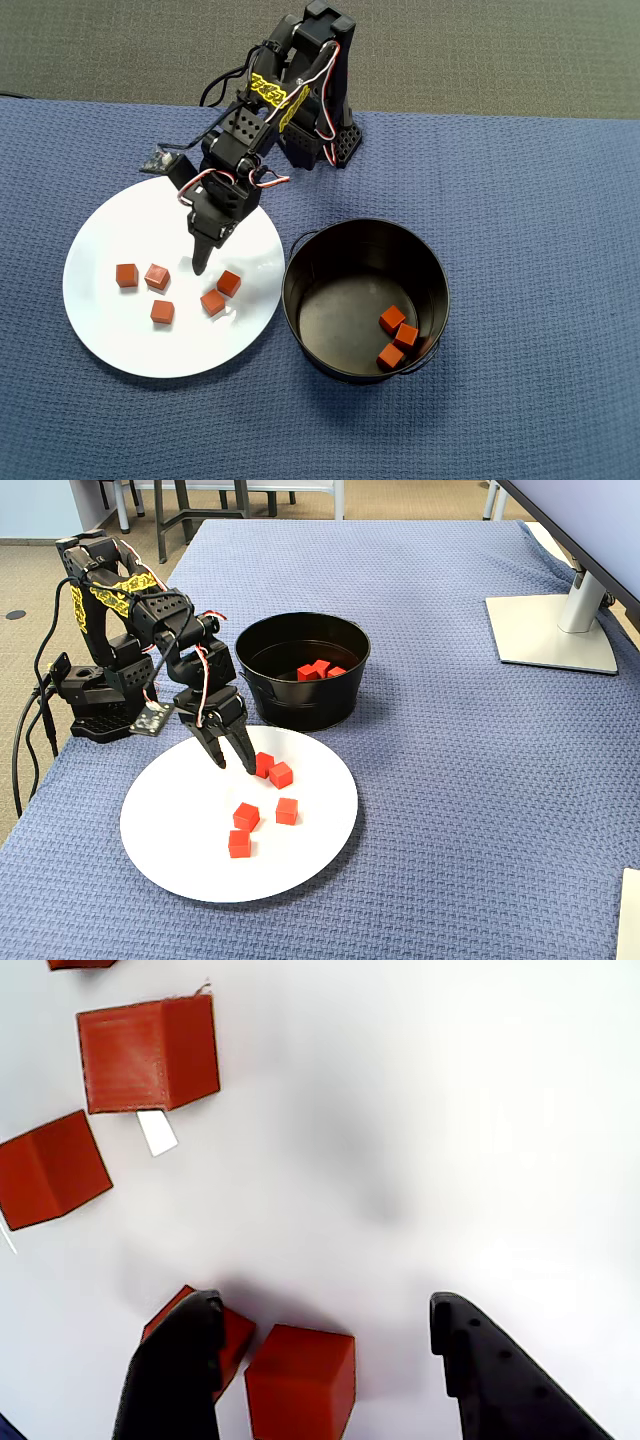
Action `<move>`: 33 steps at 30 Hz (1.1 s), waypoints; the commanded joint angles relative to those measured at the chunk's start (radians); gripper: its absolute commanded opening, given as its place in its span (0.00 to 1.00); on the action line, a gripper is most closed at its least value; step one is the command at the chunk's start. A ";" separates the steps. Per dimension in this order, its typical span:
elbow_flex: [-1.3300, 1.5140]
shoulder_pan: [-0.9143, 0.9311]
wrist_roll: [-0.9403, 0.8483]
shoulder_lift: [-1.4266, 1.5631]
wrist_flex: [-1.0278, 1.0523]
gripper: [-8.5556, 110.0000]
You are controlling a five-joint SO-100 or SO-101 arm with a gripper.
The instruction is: Pick up the red cubes from the white plate and place them in the black recipient
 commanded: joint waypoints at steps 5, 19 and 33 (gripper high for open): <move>-0.130 -0.011 0.107 0.009 0.084 0.25; -0.287 -0.064 0.132 -0.133 0.167 0.24; -0.258 -0.166 0.081 -0.170 0.124 0.22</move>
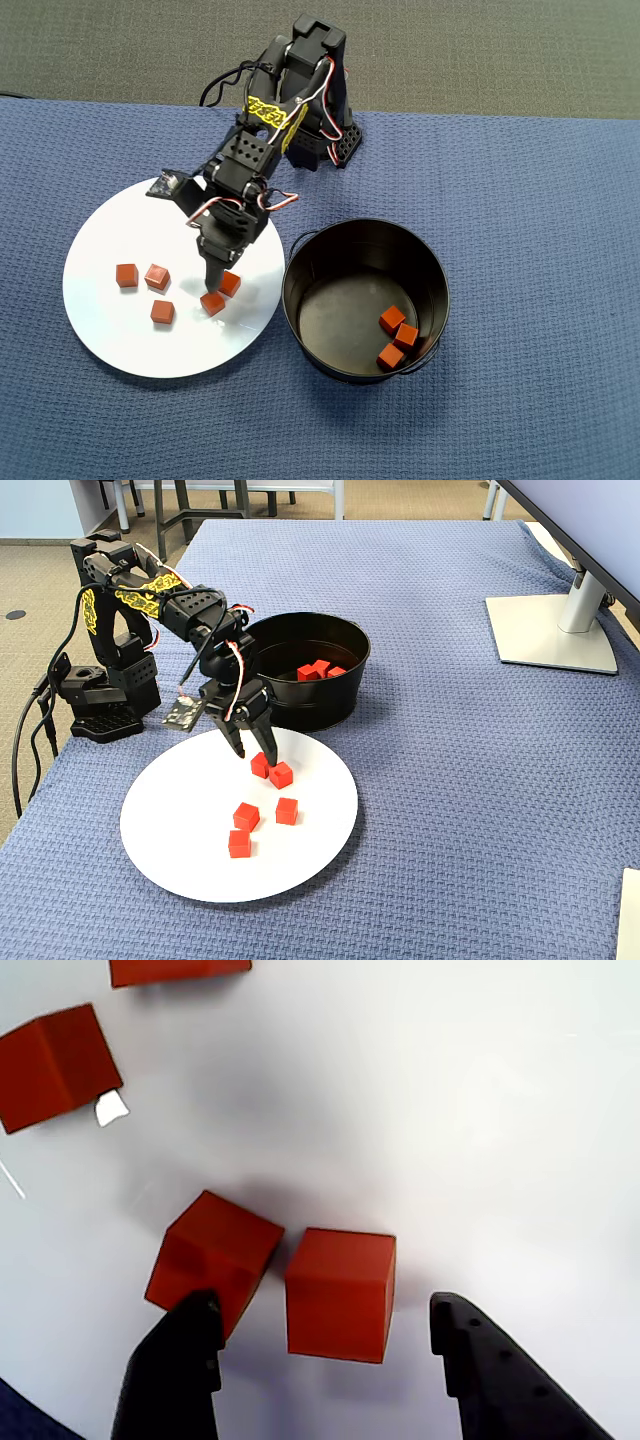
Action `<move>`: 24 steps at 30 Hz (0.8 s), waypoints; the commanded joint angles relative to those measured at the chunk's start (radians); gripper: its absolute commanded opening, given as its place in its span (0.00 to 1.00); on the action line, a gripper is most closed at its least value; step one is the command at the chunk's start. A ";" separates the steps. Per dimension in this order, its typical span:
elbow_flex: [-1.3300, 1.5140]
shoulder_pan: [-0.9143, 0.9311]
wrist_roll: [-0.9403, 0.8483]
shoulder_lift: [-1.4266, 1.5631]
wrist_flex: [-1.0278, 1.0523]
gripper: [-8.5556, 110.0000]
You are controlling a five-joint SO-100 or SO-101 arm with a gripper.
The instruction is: Pick up the red cubes from the white plate and place them in the black recipient
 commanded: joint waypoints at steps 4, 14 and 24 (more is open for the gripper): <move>0.020 -0.055 0.029 0.035 -0.071 0.22; 0.095 -0.091 0.048 0.075 -0.095 0.22; 0.044 -0.055 0.041 0.048 -0.067 0.19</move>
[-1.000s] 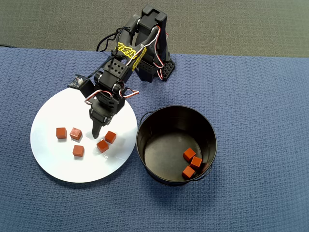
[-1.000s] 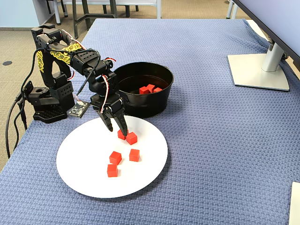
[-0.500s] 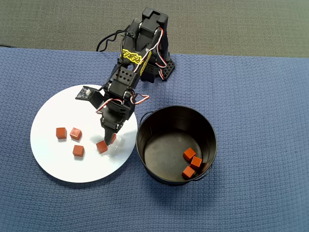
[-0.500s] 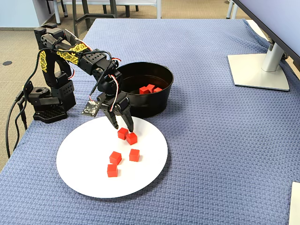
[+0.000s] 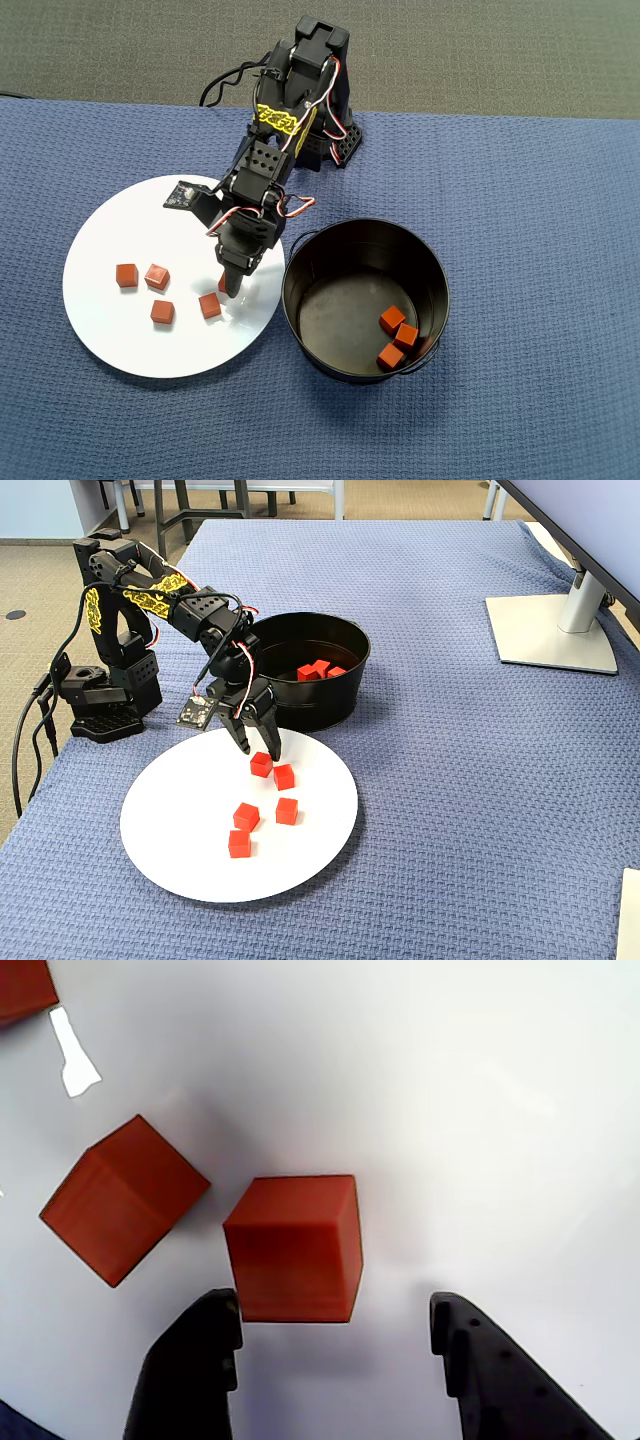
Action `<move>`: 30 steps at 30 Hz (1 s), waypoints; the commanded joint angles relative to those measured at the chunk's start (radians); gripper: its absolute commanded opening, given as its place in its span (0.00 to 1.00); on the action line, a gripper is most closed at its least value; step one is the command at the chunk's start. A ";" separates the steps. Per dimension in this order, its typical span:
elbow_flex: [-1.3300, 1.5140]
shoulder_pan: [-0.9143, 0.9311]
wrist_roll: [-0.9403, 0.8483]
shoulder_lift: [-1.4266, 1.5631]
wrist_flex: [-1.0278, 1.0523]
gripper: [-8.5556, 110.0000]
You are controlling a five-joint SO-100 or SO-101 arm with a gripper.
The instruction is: Pick up the red cubes from the white plate and place them in the black recipient
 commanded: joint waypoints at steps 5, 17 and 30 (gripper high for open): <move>-0.087 0.038 -0.006 0.012 0.015 0.19; -0.127 0.080 -0.146 -0.043 0.009 0.21; -0.114 0.071 -0.287 -0.055 -0.012 0.21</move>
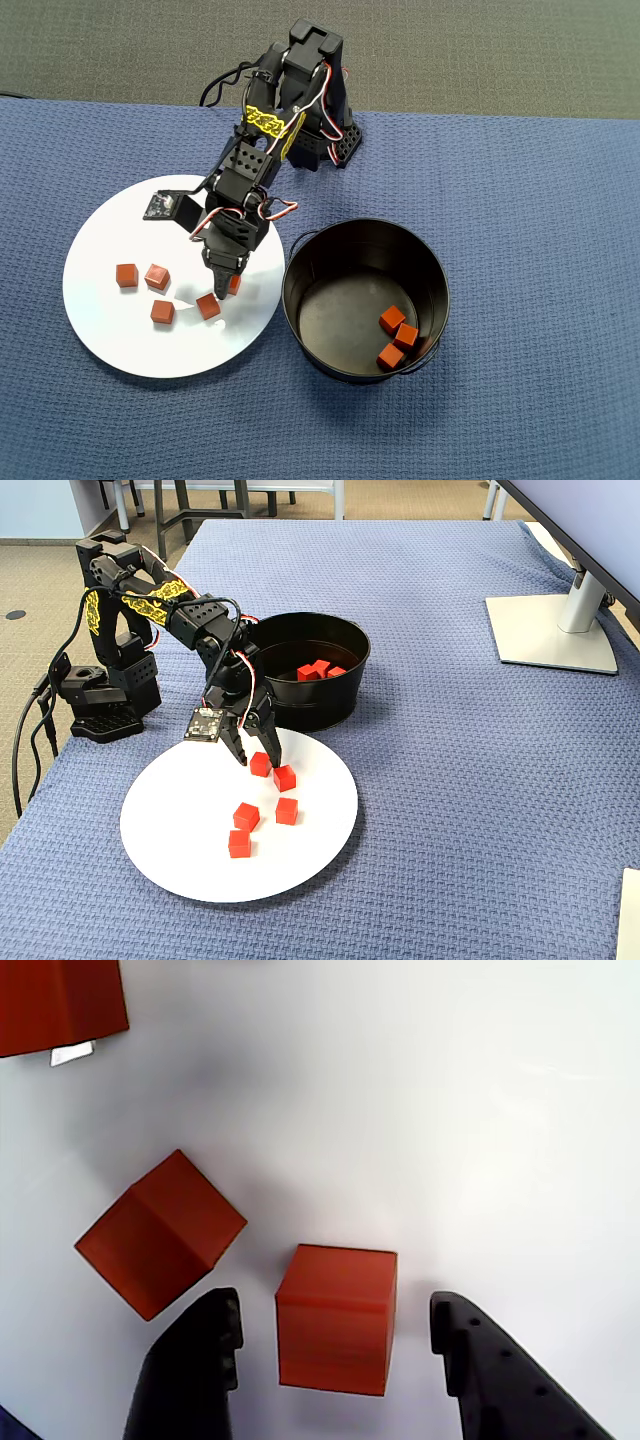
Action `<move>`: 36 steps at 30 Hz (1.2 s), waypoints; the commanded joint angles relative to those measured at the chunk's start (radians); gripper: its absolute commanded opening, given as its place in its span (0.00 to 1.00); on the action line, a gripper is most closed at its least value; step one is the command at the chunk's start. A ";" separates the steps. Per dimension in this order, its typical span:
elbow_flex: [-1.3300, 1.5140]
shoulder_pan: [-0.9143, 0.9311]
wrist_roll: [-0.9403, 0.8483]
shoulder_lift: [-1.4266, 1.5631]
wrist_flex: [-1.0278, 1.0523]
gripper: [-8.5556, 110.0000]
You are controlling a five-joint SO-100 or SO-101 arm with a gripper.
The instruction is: Pick up the red cubes from the white plate and place them in the black recipient
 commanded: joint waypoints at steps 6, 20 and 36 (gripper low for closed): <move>-0.041 0.008 -0.031 0.008 -0.023 0.17; -0.092 0.089 -0.017 0.362 0.127 0.07; -0.267 -0.683 0.359 0.545 0.308 0.40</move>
